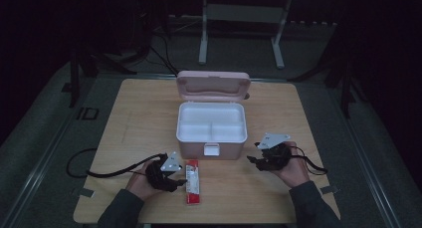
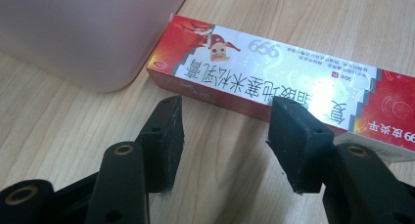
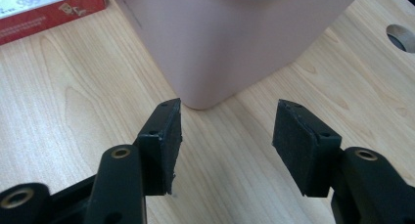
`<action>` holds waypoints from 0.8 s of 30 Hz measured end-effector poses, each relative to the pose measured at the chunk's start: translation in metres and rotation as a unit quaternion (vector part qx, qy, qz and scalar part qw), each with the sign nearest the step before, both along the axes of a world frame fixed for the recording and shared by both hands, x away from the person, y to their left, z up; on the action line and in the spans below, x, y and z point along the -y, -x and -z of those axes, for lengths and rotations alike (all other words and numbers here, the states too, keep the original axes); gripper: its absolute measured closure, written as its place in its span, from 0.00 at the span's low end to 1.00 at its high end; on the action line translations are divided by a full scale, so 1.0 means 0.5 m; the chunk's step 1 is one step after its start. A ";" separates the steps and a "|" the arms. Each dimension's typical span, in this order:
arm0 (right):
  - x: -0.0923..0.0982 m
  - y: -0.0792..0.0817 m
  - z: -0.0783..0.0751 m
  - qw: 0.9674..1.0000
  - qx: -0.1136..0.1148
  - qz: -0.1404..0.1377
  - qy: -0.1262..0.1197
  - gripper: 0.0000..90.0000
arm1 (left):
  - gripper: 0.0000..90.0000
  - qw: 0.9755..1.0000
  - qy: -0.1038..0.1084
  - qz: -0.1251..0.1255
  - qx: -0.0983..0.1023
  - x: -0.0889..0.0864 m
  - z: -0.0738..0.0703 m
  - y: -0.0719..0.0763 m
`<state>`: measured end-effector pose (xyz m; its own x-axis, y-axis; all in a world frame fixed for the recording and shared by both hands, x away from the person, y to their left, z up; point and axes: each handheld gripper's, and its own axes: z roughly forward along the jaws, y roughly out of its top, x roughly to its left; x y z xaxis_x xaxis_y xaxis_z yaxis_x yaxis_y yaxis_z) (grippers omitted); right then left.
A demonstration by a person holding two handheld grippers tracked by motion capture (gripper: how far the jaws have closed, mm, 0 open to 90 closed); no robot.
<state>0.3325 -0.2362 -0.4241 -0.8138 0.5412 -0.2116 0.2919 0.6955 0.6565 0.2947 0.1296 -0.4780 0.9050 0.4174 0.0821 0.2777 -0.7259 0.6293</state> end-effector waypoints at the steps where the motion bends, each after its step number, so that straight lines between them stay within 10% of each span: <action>1: -0.001 0.001 0.001 1.000 -0.002 0.000 -0.001 0.48 | 0.52 1.000 0.000 -0.001 0.004 0.009 -0.002 0.003; 24: -0.044 0.026 0.010 0.999 -0.010 -0.032 -0.001 0.48 | 0.59 0.999 -0.007 0.027 -0.015 0.055 0.002 0.023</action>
<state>0.3195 -0.2144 -0.4292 -0.8504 0.4887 -0.1948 0.2599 0.7123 0.6520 0.2834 0.1019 -0.4789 0.9287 0.3661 0.0592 0.2562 -0.7489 0.6112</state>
